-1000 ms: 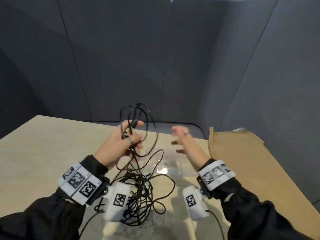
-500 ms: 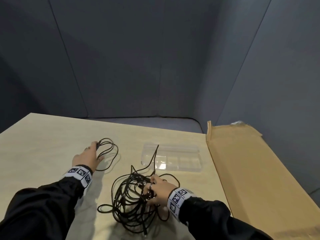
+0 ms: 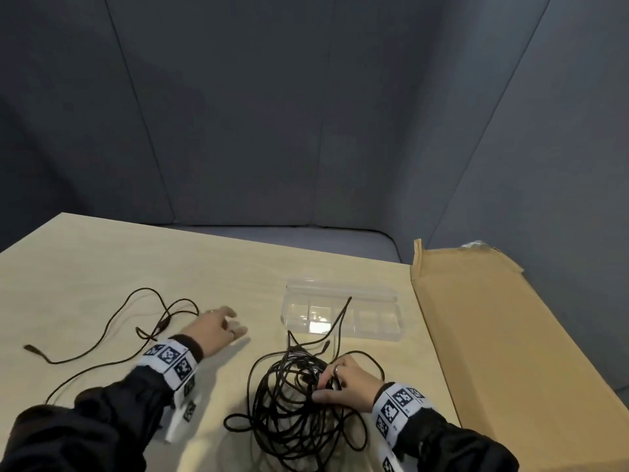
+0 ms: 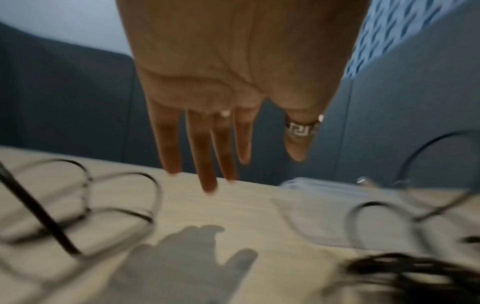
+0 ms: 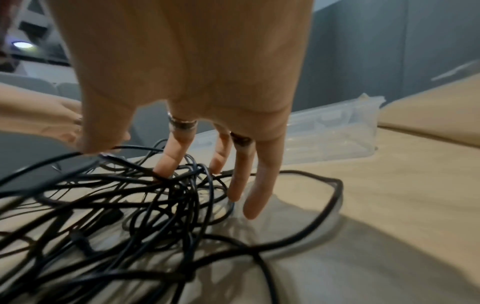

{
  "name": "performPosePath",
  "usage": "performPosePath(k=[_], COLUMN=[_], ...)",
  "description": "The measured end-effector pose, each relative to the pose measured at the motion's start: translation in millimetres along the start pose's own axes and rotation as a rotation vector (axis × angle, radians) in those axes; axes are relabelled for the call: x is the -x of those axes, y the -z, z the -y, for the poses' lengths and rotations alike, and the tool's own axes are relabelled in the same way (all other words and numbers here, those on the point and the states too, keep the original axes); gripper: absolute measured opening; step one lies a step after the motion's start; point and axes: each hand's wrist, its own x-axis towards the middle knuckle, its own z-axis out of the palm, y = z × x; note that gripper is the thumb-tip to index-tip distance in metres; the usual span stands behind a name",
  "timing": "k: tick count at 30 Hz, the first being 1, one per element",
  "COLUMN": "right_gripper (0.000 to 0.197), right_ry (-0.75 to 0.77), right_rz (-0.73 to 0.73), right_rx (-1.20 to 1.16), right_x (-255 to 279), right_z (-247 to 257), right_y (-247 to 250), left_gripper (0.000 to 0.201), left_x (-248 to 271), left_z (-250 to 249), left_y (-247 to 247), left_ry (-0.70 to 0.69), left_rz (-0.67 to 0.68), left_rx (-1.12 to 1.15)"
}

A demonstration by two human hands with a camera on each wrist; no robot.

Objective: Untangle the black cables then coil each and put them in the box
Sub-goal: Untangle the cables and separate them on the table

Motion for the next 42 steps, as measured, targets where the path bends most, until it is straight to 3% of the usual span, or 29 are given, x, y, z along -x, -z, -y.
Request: performPosePath(k=[2, 4, 5, 8, 13, 17, 22, 26, 30, 32, 35, 38, 42], right_gripper=[0.056, 0.035, 0.025, 0.021, 0.028, 0.031, 0.027, 0.025, 0.027, 0.026, 0.024, 0.023, 0.024], right_ry=[0.007, 0.004, 0.005, -0.004, 0.014, -0.038, 0.037, 0.130, 0.128, 0.123, 0.117, 0.093, 0.035], right_rz=[0.000, -0.004, -0.006, -0.018, -0.300, -0.581, -0.684, -0.822, -0.958, -0.944, -0.776, -0.616, -0.605], right_rx=[-0.040, 0.000, 0.024, 0.104, 0.008, -0.446, -1.130, -1.284, -1.215, -1.190, -1.149, -1.049, -0.950], right_x=[-2, 1, 3, 8, 23, 41, 65, 77, 83, 86, 89, 85, 71], right_z=[-7, -8, -9, -19, -22, -31, -30, -28, -29, -30, -26, -22, -19], right_y=[-6, -10, -9, -8, 7, 25, 48, 61, 63, 61, 51, 39, 30], left_gripper=[0.029, 0.048, 0.057, 0.037, 0.028, 0.024, 0.015, 0.009, 0.009, 0.010, 0.005, 0.009, 0.059], left_x=[20, 38, 45, 51, 60, 69, 64, 58, 53, 51, 48, 43, 59], left_z=[-20, -30, -31, -26, -33, -44, -49, -56, -59, -59, -57, -57, -98], left_y=[-32, -63, -78, -101, -88, -73, -58, -45, -39, -39, -45, -57, -71], left_ry=[-0.117, -0.203, -0.242, -0.260, -0.143, -0.099, -0.064, -0.038, -0.021, -0.005, 0.004, -0.074, -0.242], left_rz=[0.285, 0.505, 0.542, 0.380, 0.179, 0.153, 0.092, 0.111, 0.108, 0.107, 0.139, 0.080, -0.002], left_rx=[0.174, 0.295, 0.298, 0.260, 0.777, 0.954, 0.924, 0.963, 0.968, 0.918, 0.797, 0.408, 0.264])
